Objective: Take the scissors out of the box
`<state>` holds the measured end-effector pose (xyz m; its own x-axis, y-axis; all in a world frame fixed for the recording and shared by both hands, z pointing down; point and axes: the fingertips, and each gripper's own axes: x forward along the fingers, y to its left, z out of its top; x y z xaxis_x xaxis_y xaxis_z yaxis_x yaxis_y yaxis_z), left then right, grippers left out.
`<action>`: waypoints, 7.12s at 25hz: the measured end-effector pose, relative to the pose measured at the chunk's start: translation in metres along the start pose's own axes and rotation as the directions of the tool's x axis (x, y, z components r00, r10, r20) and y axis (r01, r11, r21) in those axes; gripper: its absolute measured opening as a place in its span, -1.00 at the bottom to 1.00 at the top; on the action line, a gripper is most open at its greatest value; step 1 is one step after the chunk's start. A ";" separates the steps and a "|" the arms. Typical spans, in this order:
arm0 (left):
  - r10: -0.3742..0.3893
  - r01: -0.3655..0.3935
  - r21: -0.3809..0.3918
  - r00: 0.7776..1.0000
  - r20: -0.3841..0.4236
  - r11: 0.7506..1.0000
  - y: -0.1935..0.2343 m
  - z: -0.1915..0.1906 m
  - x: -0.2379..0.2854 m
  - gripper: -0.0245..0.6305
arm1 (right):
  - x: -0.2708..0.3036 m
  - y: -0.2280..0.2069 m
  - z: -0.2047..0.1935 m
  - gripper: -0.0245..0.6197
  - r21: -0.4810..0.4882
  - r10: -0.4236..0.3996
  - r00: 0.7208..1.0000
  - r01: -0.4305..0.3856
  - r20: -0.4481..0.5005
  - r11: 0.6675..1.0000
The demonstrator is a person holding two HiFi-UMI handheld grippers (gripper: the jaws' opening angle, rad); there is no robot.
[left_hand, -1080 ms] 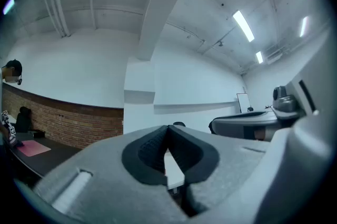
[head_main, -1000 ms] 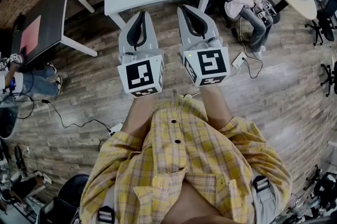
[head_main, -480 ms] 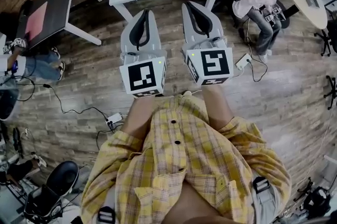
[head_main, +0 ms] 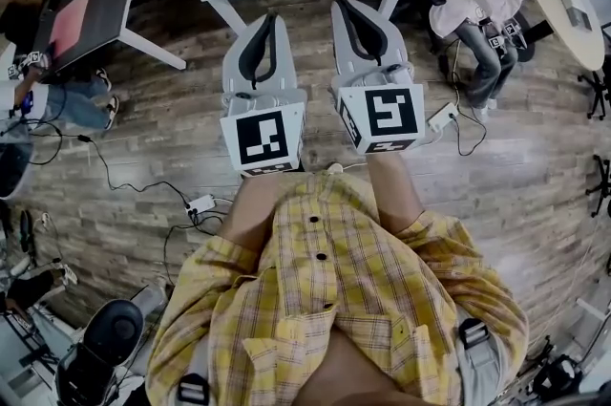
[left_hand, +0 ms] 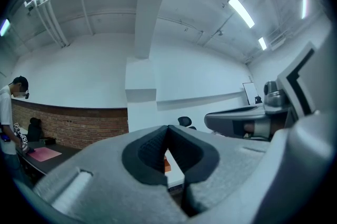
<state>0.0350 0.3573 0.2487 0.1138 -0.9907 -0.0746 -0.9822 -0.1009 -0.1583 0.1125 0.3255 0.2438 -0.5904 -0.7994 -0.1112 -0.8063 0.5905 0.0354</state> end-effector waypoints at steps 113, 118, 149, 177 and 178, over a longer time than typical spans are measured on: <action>-0.331 0.512 0.184 0.748 -0.575 0.839 0.146 -0.298 0.589 -0.86 | 0.548 -0.224 -0.197 -0.90 0.059 -0.066 0.953 0.087 -0.296 0.994; -0.377 0.601 0.160 0.664 -0.645 0.783 0.143 -0.339 0.592 -0.81 | 0.553 -0.228 -0.209 -0.91 0.065 -0.076 0.946 0.102 -0.316 0.993; -0.352 0.941 0.049 0.173 -0.920 0.334 0.112 -0.496 0.581 -0.58 | 0.570 -0.262 -0.247 -0.91 0.094 -0.132 0.916 0.180 -0.379 0.979; -0.204 0.966 -0.061 -0.008 -0.979 0.251 0.111 -0.559 0.573 -0.65 | 0.570 -0.269 -0.259 -0.90 0.088 -0.120 0.904 0.170 -0.411 0.982; -0.205 0.966 -0.057 -0.004 -0.979 0.252 0.112 -0.558 0.573 -0.66 | 0.569 -0.270 -0.258 -0.90 0.087 -0.120 0.903 0.170 -0.413 0.982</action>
<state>-0.0927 -0.2722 0.7376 0.0551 -0.0644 0.9964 -0.1463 -0.9877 -0.0558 -0.0158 -0.3174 0.4275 -0.4520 -0.8380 0.3058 -0.8885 0.4533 -0.0711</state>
